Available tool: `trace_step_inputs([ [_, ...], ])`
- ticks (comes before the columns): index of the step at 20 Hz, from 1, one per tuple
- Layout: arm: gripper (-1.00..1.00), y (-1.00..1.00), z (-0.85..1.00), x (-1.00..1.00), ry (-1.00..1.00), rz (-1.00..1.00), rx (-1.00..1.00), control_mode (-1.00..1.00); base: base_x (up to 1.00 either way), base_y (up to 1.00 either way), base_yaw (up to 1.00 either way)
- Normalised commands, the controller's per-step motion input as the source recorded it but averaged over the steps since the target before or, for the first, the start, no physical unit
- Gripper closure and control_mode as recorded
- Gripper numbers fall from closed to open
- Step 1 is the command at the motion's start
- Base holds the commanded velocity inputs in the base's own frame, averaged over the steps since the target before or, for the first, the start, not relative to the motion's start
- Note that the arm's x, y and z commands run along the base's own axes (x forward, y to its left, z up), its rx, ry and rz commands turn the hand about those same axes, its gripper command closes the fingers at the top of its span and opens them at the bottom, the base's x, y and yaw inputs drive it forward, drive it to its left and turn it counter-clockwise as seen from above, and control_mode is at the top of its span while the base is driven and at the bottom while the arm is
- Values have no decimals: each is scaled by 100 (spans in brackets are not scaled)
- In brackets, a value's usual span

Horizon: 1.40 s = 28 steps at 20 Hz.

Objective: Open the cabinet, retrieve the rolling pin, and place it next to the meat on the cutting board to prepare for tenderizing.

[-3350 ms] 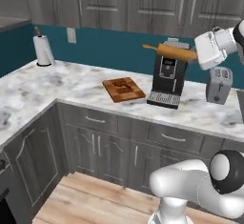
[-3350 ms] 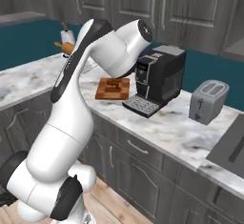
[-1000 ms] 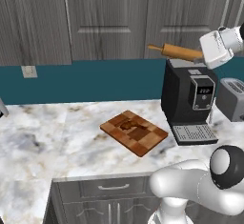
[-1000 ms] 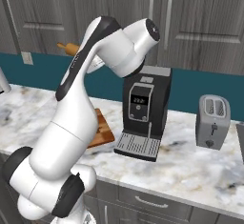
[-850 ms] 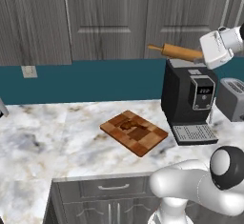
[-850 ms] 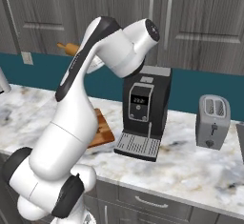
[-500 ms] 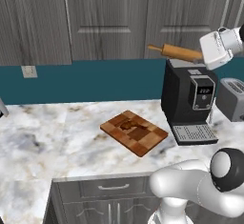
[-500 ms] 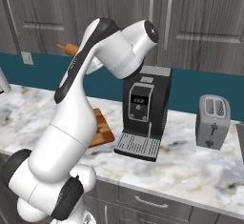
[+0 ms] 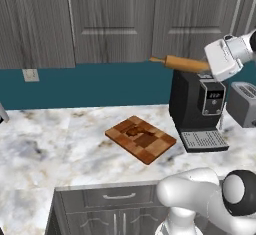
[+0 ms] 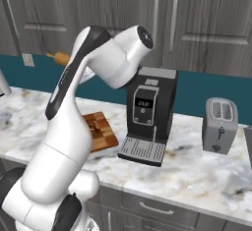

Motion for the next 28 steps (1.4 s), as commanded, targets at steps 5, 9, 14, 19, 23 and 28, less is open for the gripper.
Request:
trace_step_inputs([
  [5, 100, 49, -35, -39, 0, 4, 0, -100, 0, 0, 0],
  [9, 100, 54, -52, -15, 8, 5, 0, -100, 0, 0, 0],
  [14, 100, 49, -51, 0, 15, 0, 0, -100, 0, 0, 0],
  [19, 100, 18, -54, 0, 8, 0, 0, -100, 0, 0, 0],
  [23, 100, 17, -56, 0, 4, 2, 0, -100, 0, 0, 0],
  [28, 100, 20, -52, 4, 5, 0, -2, -100, 0, 0, 0],
])
